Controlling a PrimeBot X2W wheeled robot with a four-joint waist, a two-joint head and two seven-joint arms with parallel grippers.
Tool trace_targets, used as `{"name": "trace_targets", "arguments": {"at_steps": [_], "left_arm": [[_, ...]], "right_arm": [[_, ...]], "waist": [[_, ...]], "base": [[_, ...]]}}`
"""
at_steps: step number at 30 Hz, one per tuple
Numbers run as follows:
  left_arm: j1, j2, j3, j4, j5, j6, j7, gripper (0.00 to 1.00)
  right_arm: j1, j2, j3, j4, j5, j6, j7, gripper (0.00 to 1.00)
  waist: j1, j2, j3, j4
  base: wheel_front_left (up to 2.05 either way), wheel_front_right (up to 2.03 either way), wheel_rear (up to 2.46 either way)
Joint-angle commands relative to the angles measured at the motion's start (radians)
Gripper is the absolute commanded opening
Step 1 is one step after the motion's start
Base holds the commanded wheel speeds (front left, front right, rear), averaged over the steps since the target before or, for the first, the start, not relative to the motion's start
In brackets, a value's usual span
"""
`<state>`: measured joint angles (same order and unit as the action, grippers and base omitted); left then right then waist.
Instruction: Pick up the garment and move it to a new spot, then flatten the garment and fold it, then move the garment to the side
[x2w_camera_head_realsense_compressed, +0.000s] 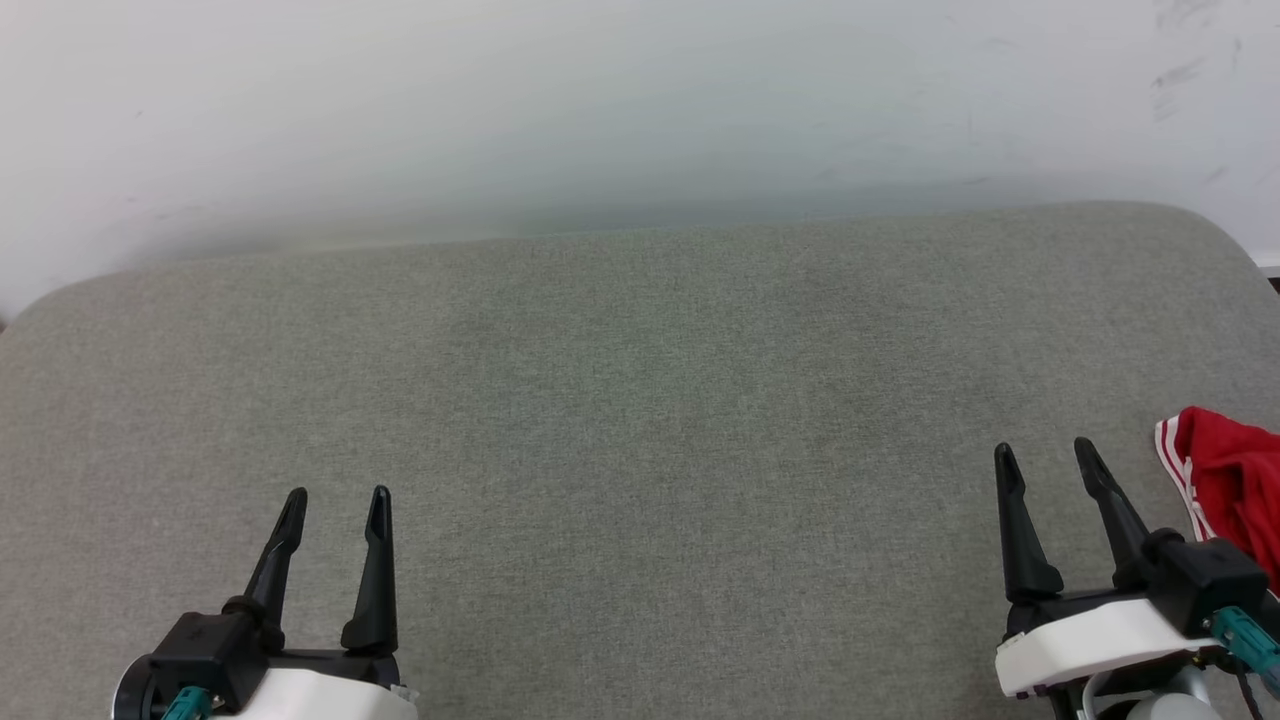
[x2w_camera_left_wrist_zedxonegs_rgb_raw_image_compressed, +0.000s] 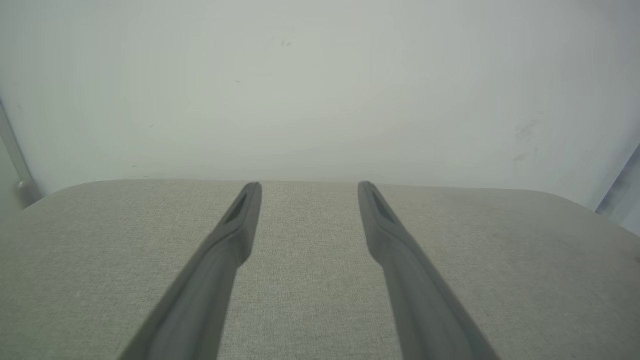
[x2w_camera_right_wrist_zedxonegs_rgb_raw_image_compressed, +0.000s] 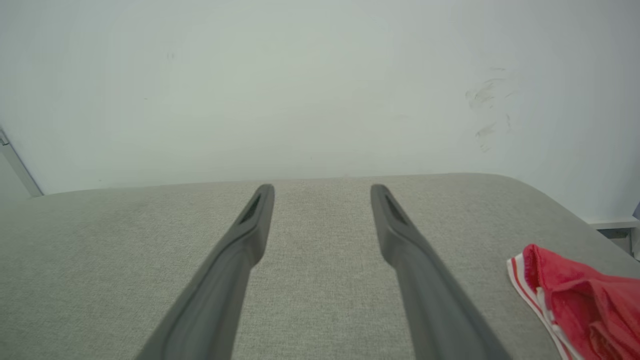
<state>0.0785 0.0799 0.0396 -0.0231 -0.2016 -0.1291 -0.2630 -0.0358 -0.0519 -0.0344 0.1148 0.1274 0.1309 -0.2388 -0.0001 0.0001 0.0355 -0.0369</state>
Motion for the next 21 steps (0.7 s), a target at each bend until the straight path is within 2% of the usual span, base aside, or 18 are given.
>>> {"name": "trace_targets", "arguments": {"at_steps": [1, 21], "left_arm": [[0.013, 0.002, -0.001, 0.003, 0.0, -0.001, -0.002, 1.0], [0.004, -0.006, 0.016, 0.04, 0.016, -0.002, -0.002, 1.0]], "right_arm": [[0.004, 0.003, 0.001, 0.005, 0.002, 0.0, -0.007, 1.0], [-0.007, 0.003, 0.006, -0.002, 0.005, 0.0, -0.024, 1.0]], "waist": [[0.0001, -0.0001, -0.001, -0.001], [0.0001, -0.0001, 0.004, -0.014]], "base": [[0.0, 0.0, 0.0], [0.0, 0.0, 0.0]]}}
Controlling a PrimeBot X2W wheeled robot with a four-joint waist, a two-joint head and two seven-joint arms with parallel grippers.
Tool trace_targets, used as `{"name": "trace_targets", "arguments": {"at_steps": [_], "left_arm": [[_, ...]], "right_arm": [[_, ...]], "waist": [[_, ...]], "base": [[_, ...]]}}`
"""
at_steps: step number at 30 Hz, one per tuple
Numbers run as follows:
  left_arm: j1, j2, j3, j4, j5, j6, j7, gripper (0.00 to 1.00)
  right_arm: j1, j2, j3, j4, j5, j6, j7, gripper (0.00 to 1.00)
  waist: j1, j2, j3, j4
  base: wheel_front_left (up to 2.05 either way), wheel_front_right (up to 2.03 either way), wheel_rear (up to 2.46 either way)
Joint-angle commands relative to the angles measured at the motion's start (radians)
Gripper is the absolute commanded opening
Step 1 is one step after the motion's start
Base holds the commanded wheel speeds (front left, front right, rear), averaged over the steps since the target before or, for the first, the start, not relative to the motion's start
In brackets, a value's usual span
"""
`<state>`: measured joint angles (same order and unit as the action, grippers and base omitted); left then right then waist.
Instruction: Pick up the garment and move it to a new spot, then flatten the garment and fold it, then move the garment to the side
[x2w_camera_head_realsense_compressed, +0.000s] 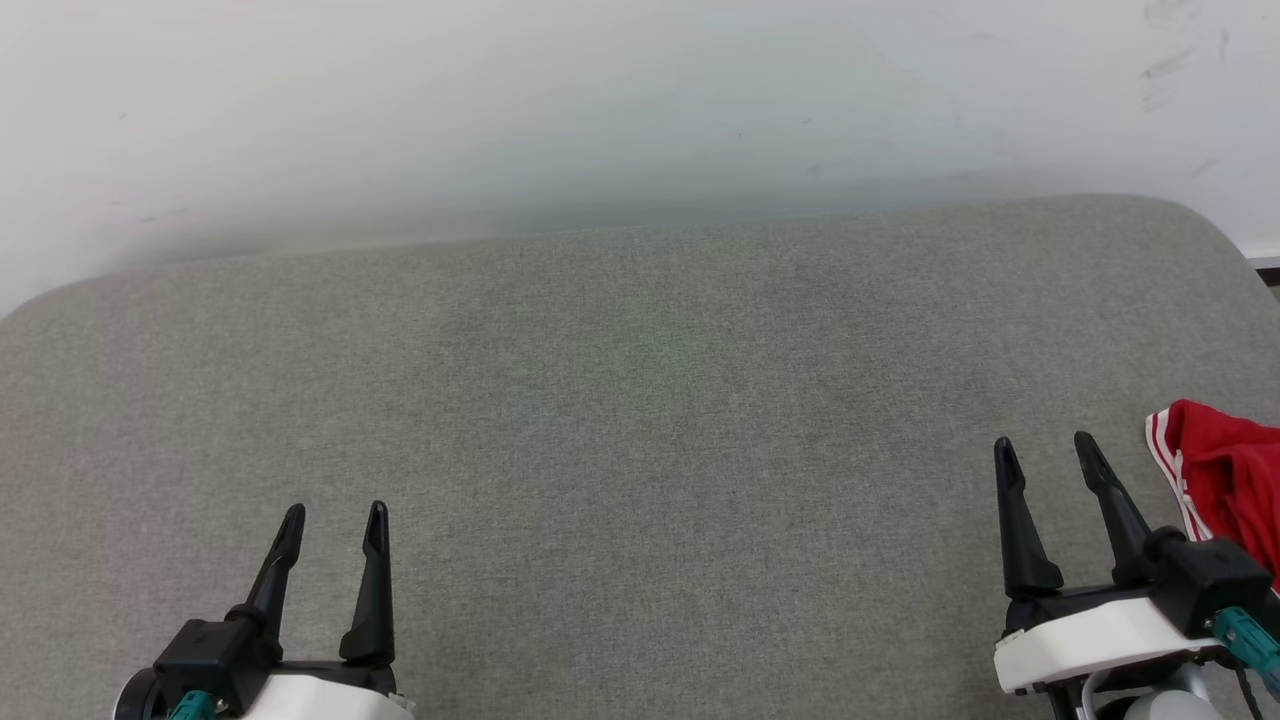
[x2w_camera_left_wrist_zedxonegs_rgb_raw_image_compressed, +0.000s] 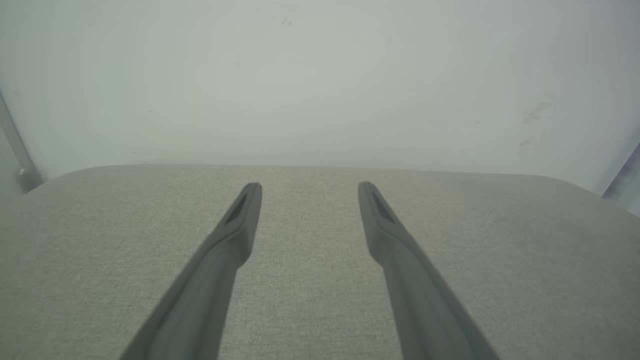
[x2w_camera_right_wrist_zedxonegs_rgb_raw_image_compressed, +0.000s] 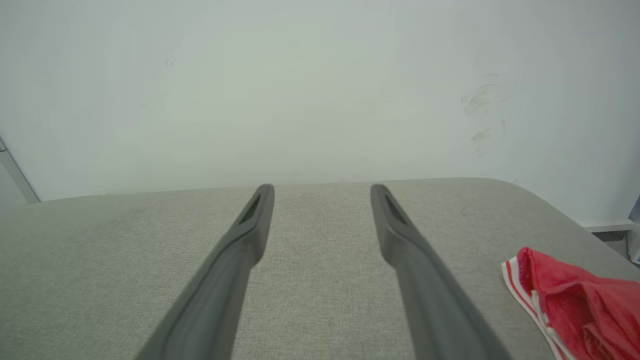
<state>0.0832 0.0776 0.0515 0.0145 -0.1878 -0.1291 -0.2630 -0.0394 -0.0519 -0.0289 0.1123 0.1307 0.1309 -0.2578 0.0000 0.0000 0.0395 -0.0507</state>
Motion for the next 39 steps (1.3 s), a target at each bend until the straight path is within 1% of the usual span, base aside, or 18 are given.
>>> {"name": "trace_targets", "arguments": {"at_steps": [1, 8, 9, 14, 26, 39], "left_arm": [[0.0, -0.004, 0.004, 0.003, 0.003, -0.002, -0.002, 1.0], [0.0, -0.008, 0.008, 0.006, 0.006, -0.001, -0.002, 1.0], [0.0, -0.006, 0.005, 0.005, 0.0, 0.0, 0.0, 0.0], [0.011, -0.014, 0.001, 0.038, -0.004, 0.0, 0.001, 0.0], [-0.023, -0.008, 0.001, 0.069, -0.243, 0.0, 0.054, 0.0], [-0.056, -0.004, 0.003, 0.101, -0.464, 0.0, 0.104, 0.0]], "right_arm": [[-0.004, 0.003, 0.0, 0.002, 0.001, 0.0, -0.005, 1.0], [-0.004, 0.003, 0.004, 0.003, 0.005, 0.0, -0.006, 1.0], [0.0, 0.0, 0.004, 0.002, 0.002, 0.0, -0.002, 0.0], [0.016, 0.0, 0.006, 0.034, 0.006, 0.0, 0.003, 0.0], [0.002, -0.007, 0.001, 0.048, 0.254, 0.0, 0.054, 0.0], [-0.013, -0.013, -0.007, 0.062, 0.482, 0.0, 0.105, 0.0]], "waist": [[0.0, 0.0, -0.001, -0.001], [0.0, 0.0, -0.004, -0.003], [0.0, 0.0, -0.004, -0.003], [0.0, 0.0, -0.004, -0.003], [0.0, 0.0, -0.007, 0.002], [0.0, 0.0, -0.011, 0.007]], "base": [[0.0, 0.0, 0.0], [0.0, 0.0, 0.0], [0.0, 0.0, 0.0], [0.0, 0.0, 0.0], [0.0, 0.0, 0.0], [0.0, 0.0, 0.0]]}}
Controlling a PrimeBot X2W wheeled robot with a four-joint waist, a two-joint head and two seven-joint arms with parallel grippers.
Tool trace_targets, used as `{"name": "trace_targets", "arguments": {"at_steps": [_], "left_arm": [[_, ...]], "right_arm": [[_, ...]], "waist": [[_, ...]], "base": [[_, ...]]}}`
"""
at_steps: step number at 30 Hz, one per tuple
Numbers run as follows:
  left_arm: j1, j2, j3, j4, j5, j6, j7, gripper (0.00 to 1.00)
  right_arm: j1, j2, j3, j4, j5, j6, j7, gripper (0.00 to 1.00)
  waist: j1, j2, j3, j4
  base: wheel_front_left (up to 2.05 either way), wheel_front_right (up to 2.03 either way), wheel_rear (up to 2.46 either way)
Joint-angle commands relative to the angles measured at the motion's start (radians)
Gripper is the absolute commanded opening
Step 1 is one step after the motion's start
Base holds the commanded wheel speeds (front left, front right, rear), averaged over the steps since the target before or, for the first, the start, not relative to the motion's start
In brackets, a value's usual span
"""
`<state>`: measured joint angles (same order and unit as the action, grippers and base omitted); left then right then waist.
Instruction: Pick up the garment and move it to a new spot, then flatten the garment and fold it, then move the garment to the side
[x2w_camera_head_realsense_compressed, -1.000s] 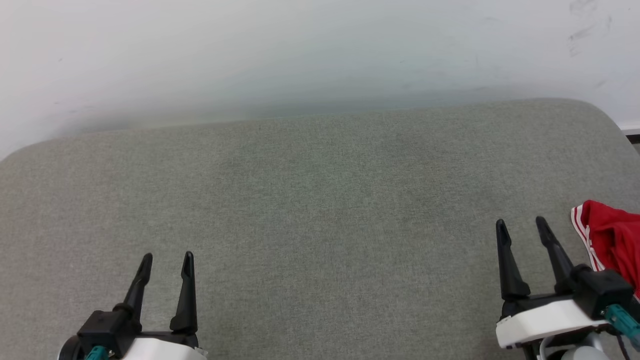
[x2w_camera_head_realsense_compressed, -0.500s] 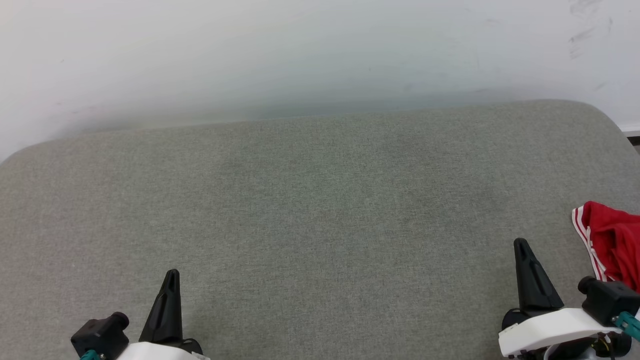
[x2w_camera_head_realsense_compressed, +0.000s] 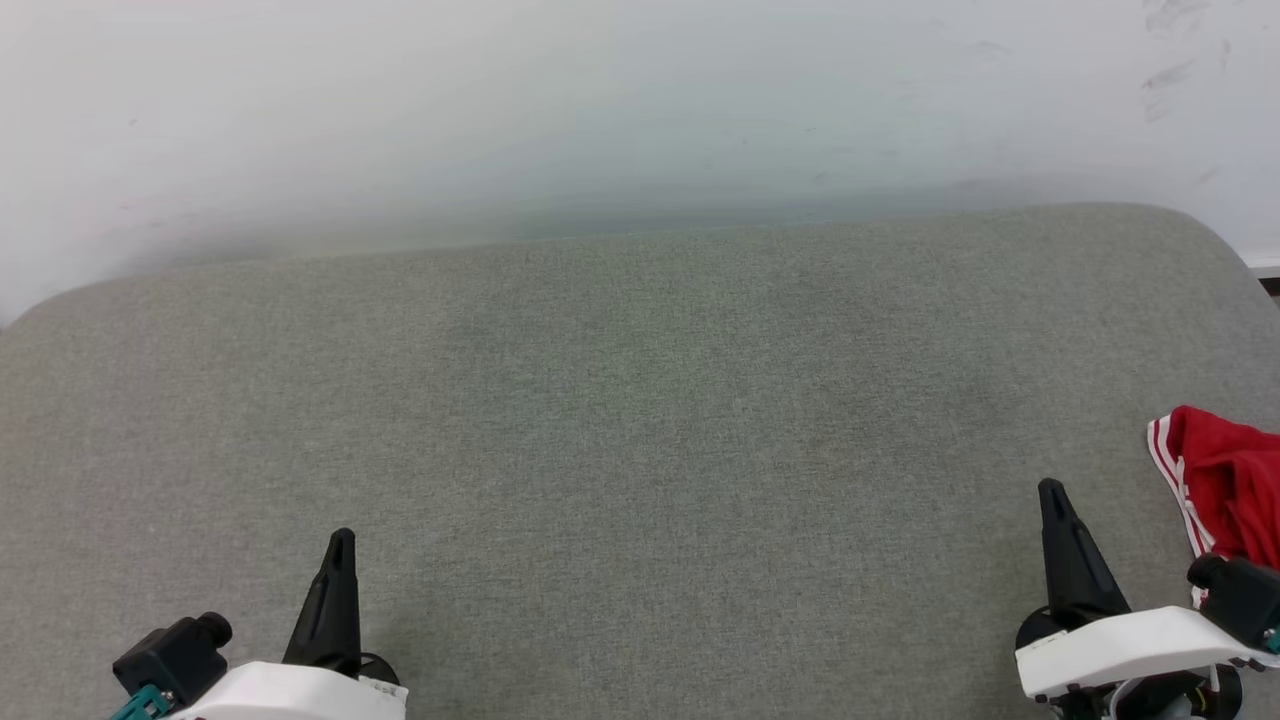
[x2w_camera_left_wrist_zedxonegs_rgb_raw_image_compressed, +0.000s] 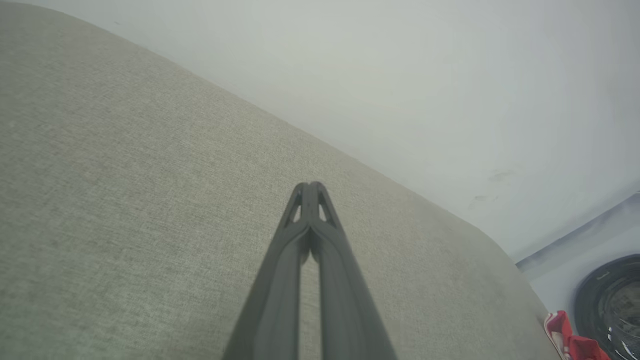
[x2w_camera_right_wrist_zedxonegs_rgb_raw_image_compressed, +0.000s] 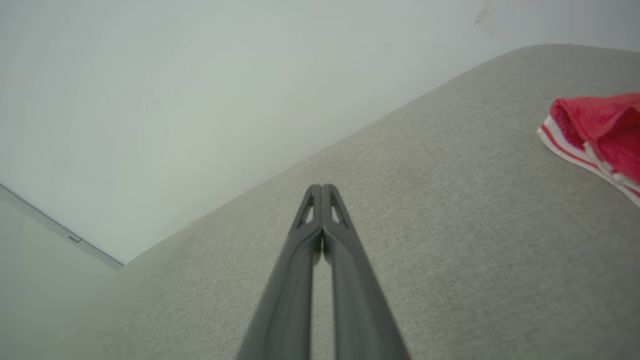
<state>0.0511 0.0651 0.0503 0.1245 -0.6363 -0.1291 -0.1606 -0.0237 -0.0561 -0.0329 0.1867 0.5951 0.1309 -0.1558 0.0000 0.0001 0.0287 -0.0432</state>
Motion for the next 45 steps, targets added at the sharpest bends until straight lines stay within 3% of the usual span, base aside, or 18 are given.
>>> {"name": "trace_targets", "arguments": {"at_steps": [1, 45], "left_arm": [[-0.026, 0.009, 0.004, -0.008, -0.031, 0.0, 0.006, 0.0], [-0.104, 0.009, 0.022, 0.061, -0.57, -0.002, 0.143, 0.0]], "right_arm": [[-0.03, -0.009, -0.003, -0.011, 0.034, 0.0, 0.006, 0.0], [-0.065, -0.013, -0.033, 0.026, 0.593, 0.0, 0.142, 0.0]], "waist": [[0.0, -0.0001, 0.0, 0.0], [0.0, -0.0001, -0.011, 0.019]], "base": [[0.0, 0.0, 0.0], [0.0, 0.0, 0.0]]}}
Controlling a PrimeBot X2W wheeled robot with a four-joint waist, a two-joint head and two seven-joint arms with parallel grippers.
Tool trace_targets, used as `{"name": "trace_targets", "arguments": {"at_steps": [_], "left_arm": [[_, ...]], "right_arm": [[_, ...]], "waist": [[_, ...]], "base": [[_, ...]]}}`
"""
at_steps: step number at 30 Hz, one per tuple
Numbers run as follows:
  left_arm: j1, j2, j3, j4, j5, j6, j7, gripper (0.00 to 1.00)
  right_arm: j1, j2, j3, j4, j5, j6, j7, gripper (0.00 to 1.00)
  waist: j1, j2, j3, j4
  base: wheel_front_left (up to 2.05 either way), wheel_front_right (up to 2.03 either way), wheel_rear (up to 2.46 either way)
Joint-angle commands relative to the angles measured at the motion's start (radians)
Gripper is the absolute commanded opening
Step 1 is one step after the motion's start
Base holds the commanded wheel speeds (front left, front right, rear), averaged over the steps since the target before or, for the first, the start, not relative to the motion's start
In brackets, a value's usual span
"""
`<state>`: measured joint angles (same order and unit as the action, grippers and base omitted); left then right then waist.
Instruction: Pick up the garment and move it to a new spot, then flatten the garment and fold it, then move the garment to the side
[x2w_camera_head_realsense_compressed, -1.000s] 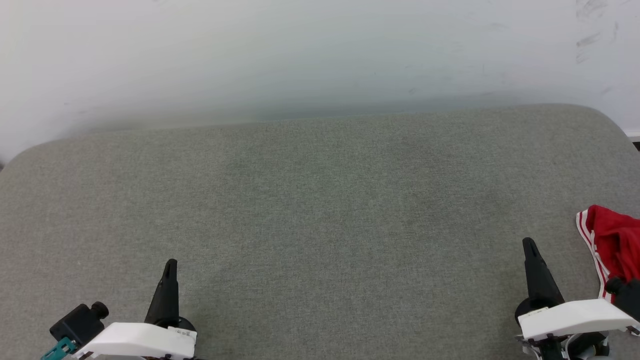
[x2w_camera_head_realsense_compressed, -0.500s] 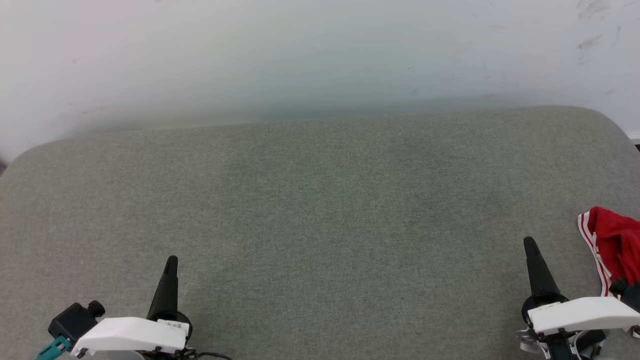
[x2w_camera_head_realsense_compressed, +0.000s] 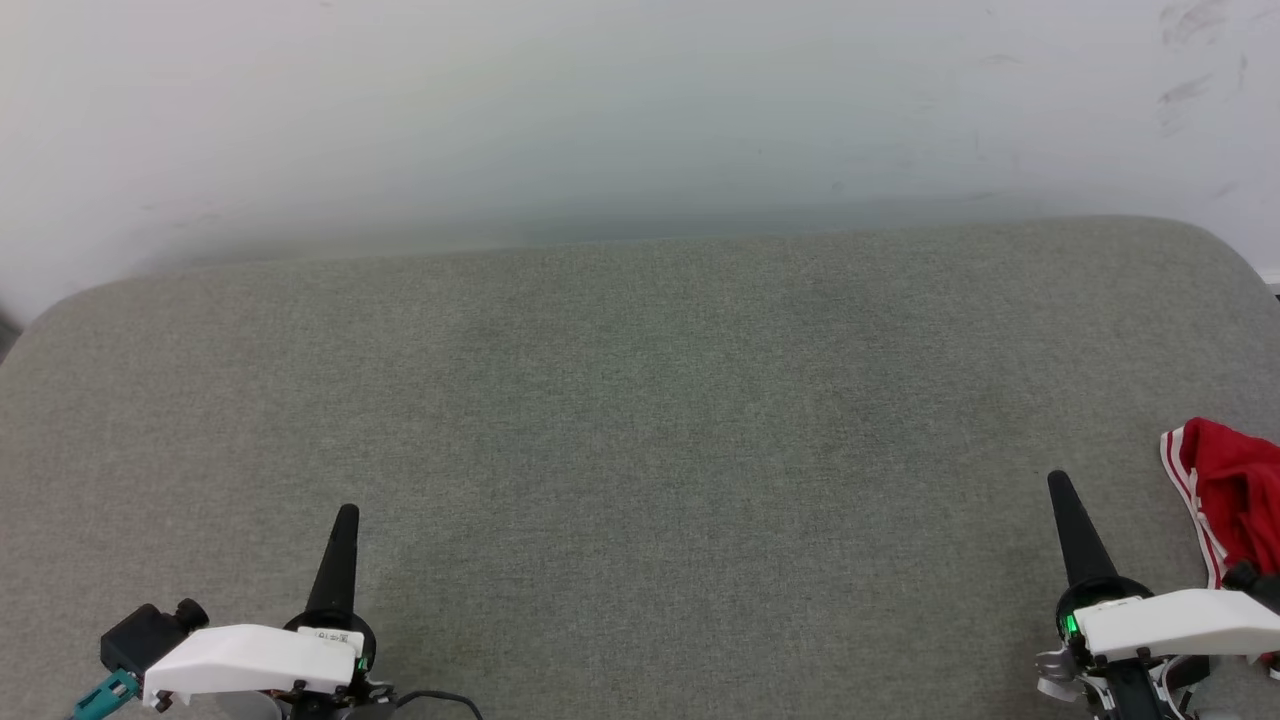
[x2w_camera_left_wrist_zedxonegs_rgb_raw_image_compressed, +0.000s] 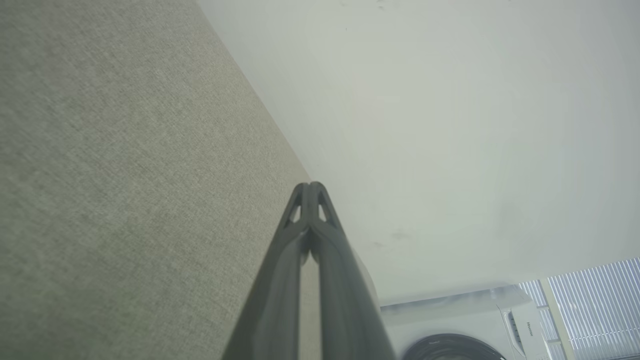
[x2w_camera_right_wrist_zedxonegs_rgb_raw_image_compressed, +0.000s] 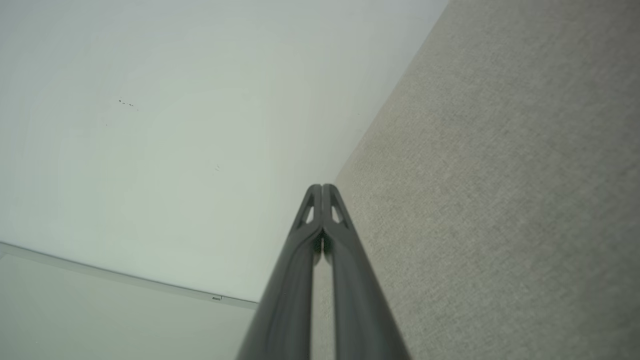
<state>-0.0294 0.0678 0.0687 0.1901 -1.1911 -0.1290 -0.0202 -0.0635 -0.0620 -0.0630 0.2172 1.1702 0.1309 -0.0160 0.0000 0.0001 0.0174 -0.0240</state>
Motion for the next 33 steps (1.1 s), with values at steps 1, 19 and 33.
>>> {"name": "trace_targets", "arguments": {"at_steps": [1, 19, 33], "left_arm": [[-0.025, 0.006, 0.004, -0.003, -0.025, -0.002, 0.006, 0.0], [-0.048, 0.003, 0.013, 0.018, -0.177, -0.002, 0.047, 0.0], [-0.064, 0.0, 0.019, 0.035, -0.286, -0.002, 0.079, 0.0]], "right_arm": [[-0.026, -0.007, -0.004, -0.004, 0.028, 0.0, 0.005, 0.0], [-0.032, -0.005, -0.015, 0.008, 0.186, 0.0, 0.046, 0.0], [-0.042, -0.003, -0.024, 0.016, 0.299, 0.0, 0.077, 0.0]], "waist": [[0.0, -0.0001, 0.0, 0.001], [0.0, -0.0001, -0.005, 0.008], [0.0, -0.0001, -0.008, 0.014]], "base": [[0.0, 0.0, 0.0], [0.0, 0.0, 0.0], [0.0, 0.0, 0.0]]}}
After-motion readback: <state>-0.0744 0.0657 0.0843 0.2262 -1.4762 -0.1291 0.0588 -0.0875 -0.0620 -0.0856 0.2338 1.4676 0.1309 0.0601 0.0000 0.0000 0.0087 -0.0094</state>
